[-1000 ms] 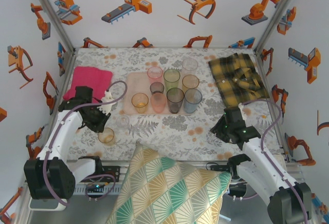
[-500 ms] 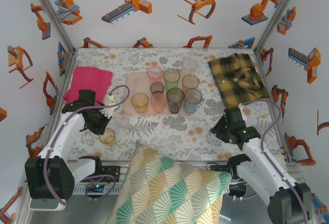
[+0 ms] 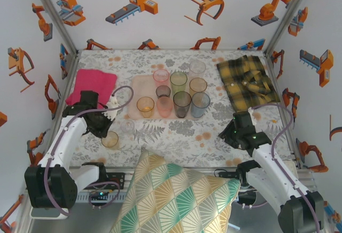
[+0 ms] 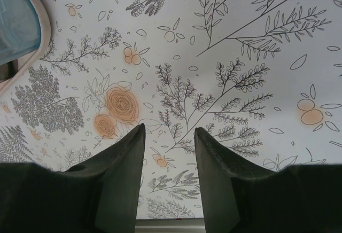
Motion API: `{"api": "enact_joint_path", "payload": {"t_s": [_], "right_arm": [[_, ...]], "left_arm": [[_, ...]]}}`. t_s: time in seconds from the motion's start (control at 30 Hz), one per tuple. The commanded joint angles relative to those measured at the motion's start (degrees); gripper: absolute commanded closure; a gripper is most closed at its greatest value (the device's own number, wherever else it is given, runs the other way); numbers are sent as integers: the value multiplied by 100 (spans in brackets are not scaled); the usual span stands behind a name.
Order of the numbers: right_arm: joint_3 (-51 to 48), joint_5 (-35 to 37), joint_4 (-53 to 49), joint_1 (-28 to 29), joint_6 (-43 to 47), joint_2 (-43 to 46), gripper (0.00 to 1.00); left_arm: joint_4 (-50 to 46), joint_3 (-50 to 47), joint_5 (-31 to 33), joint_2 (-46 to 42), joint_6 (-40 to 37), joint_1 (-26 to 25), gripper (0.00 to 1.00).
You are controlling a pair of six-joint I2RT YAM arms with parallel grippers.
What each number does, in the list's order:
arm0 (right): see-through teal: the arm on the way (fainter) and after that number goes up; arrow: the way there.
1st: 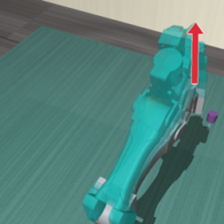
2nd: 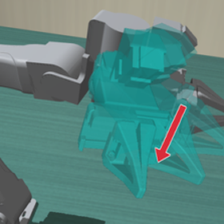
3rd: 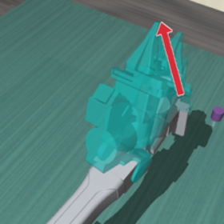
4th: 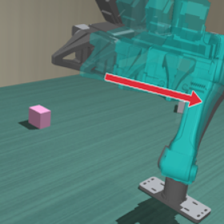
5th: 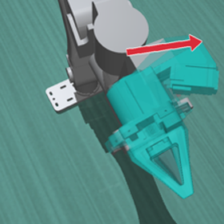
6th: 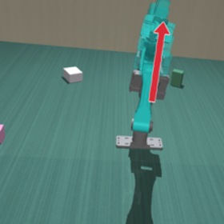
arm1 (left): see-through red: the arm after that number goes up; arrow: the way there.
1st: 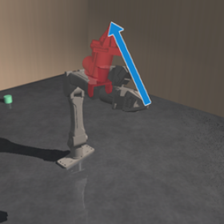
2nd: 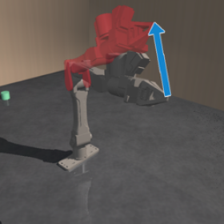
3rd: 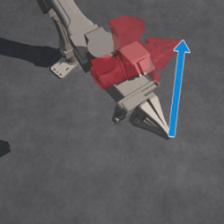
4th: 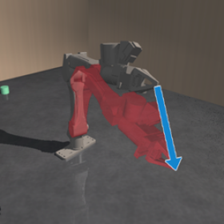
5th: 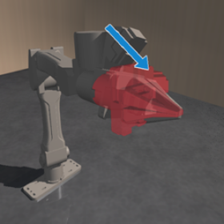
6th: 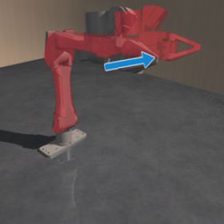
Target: Place the glasses into the tray
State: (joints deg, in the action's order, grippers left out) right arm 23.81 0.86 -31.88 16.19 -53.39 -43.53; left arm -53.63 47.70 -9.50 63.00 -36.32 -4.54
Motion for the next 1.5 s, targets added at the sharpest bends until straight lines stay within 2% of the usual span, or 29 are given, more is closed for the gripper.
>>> {"api": "enact_joint_path", "payload": {"t_s": [0.0, 0.2, 0.4, 0.63, 0.97, 1.23, 1.47], "right_arm": [[-76, 28, 4, -45, -13, 68, 58], [-104, 19, 37, -54, -3, 53, 58], [-87, 2, 33, -48, 3, 39, 58], [-52, -7, 7, -50, -5, 5, 58], [71, 10, -96, -56, -10, -101, 58], [198, 61, -335, -55, 12, -66, 58], [211, 78, -457, -54, 14, -17, 58]], "left_arm": [[-351, 495, 15, 25, 254, 14, 98], [-656, 1468, -40, 456, 565, 114, 97], [-790, 2632, -123, 1248, 827, 118, 97], [-634, 4006, -57, 2413, 1174, 52, 97], [-548, 5924, 118, 4311, 1393, -321, 97], [-552, 6877, 82, 5374, 1655, -771, 97], [-415, 7287, 99, 5883, 1867, -1029, 98]]}}
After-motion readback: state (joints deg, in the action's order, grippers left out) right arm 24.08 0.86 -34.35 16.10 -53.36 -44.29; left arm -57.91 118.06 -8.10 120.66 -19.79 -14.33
